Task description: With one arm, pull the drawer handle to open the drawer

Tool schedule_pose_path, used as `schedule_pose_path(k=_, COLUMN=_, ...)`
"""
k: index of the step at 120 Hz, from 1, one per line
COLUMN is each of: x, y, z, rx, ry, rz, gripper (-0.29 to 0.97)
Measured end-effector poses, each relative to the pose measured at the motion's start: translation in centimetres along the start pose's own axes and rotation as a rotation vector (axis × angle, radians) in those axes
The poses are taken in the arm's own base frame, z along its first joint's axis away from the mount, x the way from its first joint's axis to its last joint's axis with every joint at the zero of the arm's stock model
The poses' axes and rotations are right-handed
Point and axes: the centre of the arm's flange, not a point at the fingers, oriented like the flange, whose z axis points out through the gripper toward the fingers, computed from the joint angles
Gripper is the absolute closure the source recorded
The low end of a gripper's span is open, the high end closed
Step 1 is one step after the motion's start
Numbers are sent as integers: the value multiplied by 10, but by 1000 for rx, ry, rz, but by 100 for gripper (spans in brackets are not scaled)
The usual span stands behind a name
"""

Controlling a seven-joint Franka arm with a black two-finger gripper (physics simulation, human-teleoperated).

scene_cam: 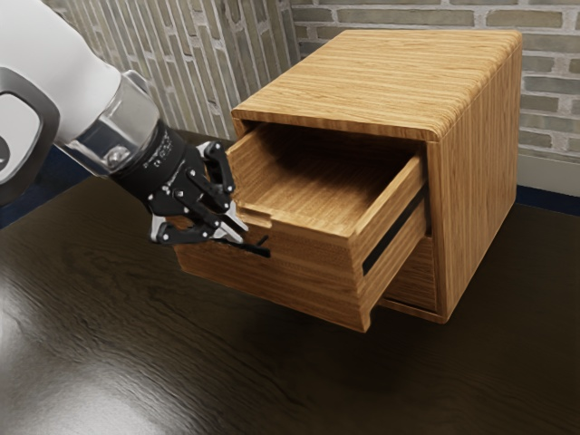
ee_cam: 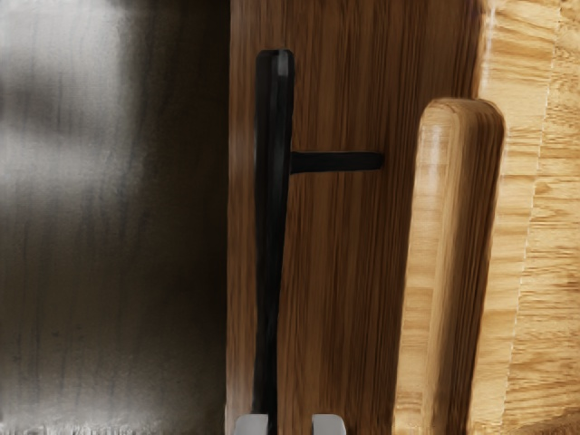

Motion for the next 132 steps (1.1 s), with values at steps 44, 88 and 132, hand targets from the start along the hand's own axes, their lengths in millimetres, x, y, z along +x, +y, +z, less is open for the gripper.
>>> schedule_pose_path(k=44, x=80, y=-5, z=-222, rx=-120, ry=222, rz=-199, gripper=22)
schedule_pose_path(k=88, x=147, y=25, z=-142, rx=272, ry=225, rz=-369, gripper=6)
schedule_pose_path(k=132, x=158, y=41, z=-152, rx=263, ry=237, rz=-401, gripper=3)
